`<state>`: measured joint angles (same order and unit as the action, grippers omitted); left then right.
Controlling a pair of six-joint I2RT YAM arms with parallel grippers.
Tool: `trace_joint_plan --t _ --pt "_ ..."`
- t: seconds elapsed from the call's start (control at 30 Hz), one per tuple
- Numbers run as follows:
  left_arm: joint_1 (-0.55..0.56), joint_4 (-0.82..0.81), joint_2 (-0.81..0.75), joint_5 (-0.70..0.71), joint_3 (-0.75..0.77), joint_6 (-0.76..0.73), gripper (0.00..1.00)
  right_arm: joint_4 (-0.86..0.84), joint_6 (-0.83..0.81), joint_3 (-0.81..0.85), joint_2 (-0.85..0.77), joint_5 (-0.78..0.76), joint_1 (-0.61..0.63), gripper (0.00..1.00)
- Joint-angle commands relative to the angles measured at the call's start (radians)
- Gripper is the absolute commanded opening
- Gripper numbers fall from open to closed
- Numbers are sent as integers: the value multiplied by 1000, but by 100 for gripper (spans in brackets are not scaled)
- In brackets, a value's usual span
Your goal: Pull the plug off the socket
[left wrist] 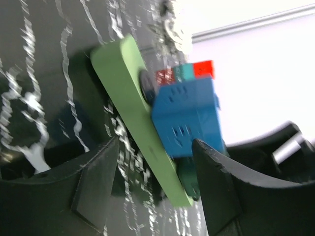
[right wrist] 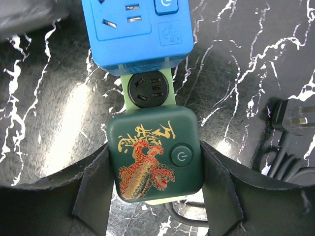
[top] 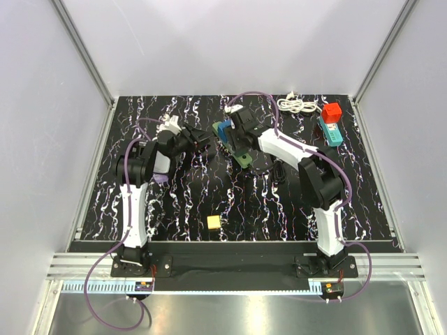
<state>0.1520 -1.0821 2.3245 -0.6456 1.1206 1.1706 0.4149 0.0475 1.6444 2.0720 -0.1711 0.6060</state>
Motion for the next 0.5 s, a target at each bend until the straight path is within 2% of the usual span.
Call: trace_joint_plan --t 0.0,0.1,0.3,0.37,0.47 --pt "11 -274 -11 -22 -53 90 66 -76 63 74 -62 -38 -32 0" --pt "30 -337 -2 -25 -73 118 66 -76 74 81 -59 -2 -38 0" --pt "99 -230 -40 21 -96 84 61 -82 89 71 -75 13 -38 0" --pt "127 -207 -36 35 -93 92 56 -83 92 68 -75 16 -38 0" --pt "152 -179 -22 63 -90 121 54 -87 95 66 -73 18 -38 0"
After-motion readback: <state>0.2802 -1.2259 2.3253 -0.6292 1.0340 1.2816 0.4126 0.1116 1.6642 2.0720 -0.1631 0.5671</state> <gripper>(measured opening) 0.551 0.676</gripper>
